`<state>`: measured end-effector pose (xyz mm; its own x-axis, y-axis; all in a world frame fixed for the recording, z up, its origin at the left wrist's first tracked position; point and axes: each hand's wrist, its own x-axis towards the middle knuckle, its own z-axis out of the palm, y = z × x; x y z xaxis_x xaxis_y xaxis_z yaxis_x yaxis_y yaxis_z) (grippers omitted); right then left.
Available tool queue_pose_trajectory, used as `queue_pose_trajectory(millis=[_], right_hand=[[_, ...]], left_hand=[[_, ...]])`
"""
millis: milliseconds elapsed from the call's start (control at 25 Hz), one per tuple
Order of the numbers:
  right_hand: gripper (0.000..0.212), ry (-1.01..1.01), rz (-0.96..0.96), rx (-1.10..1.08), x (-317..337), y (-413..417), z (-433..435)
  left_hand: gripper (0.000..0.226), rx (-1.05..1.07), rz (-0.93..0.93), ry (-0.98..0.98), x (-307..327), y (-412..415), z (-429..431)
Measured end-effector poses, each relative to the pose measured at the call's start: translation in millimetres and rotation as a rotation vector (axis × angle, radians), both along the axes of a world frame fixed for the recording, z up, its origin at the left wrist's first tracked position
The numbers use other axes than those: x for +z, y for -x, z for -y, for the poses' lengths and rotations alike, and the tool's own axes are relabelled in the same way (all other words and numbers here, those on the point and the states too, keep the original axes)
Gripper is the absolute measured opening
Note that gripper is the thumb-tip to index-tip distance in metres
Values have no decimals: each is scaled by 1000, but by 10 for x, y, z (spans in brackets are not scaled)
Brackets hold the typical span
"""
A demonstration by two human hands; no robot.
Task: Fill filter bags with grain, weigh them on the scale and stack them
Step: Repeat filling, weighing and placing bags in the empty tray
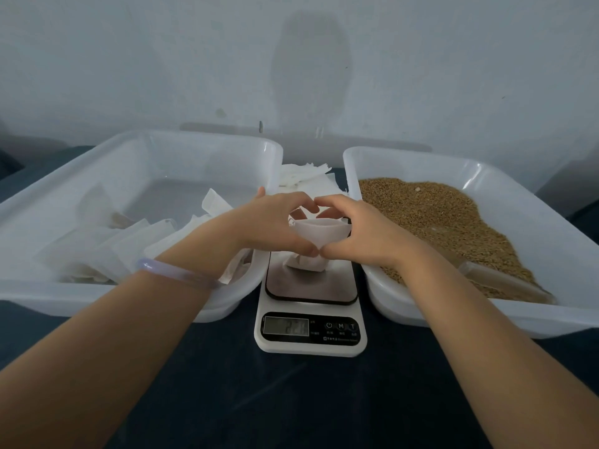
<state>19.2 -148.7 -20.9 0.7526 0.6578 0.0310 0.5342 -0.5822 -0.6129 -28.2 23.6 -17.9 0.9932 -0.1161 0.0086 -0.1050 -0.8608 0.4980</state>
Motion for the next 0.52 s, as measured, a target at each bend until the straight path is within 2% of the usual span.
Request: queue_pose_trajectory(millis=[520], right_hand=[[69,0,-15,-30,-27,-27,8]], left_hand=[[53,8,32,-13,6,12,9]])
